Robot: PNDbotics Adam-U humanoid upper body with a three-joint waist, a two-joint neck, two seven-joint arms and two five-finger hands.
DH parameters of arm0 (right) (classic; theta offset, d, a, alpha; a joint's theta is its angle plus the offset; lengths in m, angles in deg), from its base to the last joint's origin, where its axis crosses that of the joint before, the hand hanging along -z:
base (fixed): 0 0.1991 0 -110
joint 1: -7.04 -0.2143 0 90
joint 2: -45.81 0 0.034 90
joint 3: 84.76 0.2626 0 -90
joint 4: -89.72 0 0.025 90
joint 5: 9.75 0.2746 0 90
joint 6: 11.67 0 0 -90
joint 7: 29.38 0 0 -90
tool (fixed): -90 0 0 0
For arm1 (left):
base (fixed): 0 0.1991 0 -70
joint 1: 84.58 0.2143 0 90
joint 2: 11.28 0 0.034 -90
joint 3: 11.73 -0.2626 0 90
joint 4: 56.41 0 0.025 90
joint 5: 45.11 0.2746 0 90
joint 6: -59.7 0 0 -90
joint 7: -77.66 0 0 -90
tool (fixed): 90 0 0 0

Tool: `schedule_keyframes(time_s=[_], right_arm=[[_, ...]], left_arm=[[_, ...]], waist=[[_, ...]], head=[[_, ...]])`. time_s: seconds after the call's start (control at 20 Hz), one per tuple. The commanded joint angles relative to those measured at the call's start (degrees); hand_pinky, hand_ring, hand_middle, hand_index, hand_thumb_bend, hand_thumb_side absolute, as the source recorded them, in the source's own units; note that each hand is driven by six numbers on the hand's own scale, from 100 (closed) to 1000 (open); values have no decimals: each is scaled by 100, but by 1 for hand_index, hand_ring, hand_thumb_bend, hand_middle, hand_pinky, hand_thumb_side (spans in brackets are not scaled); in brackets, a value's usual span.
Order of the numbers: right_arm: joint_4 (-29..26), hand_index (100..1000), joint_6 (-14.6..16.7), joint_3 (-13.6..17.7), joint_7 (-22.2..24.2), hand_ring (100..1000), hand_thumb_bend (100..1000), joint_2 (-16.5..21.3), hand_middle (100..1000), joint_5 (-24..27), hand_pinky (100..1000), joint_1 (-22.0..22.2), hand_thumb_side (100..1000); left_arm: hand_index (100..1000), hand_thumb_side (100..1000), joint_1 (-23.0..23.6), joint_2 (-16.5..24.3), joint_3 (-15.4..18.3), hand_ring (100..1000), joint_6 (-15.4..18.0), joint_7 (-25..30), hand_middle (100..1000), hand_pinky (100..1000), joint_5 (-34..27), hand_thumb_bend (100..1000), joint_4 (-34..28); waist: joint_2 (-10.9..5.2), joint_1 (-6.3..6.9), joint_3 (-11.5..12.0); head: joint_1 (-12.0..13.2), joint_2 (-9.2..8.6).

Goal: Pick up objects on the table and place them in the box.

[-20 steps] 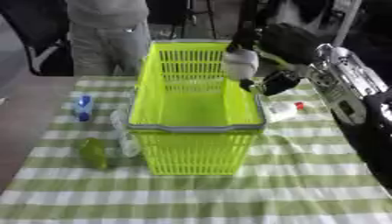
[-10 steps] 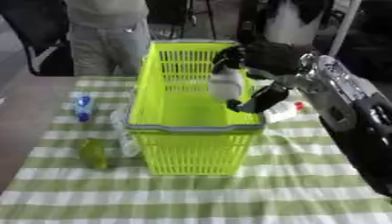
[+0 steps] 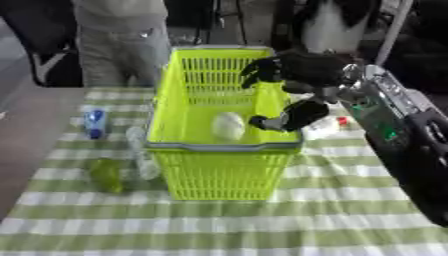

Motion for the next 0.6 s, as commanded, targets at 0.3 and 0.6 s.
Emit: schedule_keyframes(time_s=[0.3, 0.6], right_arm=[[-263, 877, -612, 626, -557, 696, 369, 268, 832, -184, 717, 22, 707], [-115, 837, -1643, 1085, -1565, 542, 378, 351, 696, 125, 633, 279, 633]], left_arm=[[761, 1000, -32, 89, 27, 778, 2, -2, 691, 579, -11, 228, -48], [761, 1000, -29, 82, 41, 778, 4, -20, 691, 579, -5, 229, -50]], waist=[[-69, 14, -25], [-60, 19, -37]], head=[[41, -54], [85, -70]])
